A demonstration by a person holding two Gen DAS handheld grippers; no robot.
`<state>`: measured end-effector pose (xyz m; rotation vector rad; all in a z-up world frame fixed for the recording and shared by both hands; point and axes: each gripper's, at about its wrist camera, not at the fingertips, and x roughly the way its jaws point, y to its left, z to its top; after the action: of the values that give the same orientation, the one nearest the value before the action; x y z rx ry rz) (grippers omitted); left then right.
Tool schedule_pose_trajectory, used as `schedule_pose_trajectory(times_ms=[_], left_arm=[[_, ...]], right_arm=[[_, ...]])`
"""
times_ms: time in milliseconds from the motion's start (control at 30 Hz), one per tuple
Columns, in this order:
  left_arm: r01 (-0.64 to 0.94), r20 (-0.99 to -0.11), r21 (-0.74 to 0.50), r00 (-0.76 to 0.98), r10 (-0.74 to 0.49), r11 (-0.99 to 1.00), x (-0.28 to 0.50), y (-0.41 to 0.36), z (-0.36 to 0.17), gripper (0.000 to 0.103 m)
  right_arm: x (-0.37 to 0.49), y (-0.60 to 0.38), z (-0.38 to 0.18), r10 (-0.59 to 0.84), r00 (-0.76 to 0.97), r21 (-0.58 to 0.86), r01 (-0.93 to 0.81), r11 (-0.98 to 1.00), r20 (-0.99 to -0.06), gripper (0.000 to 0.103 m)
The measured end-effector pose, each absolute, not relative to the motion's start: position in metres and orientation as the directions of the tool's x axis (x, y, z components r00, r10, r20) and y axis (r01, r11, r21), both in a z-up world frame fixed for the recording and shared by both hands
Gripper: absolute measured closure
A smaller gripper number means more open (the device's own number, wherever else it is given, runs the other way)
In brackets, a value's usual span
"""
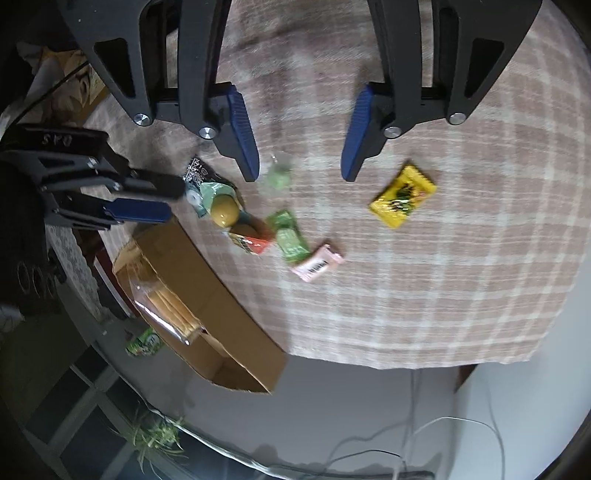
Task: Organize snacks
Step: 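Grasp the clear green candy with the left tool while the right tool grasps the yellow ball candy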
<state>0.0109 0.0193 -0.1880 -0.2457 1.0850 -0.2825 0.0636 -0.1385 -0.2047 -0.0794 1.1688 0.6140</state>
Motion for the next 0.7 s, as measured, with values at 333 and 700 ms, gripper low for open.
schedule_pose_trajectory(times_ms=[333,700], left_arm=[[0.171,-0.853,-0.298,0.394,-0.342,0.939,0.022,-0.005,-0.205,0.067],[0.189,-0.867,-0.244,0.398,-0.301,0.951,0.032,-0.015,-0.213,0.079]], right_arm=[[0.079,-0.118,-0.223,0.364,0.227,0.212,-0.5,0.84,-0.903,0.07],[0.092,-0.106,-0.238,0.312,0.209,0.166,-0.516,0.84,-0.927,0.073]])
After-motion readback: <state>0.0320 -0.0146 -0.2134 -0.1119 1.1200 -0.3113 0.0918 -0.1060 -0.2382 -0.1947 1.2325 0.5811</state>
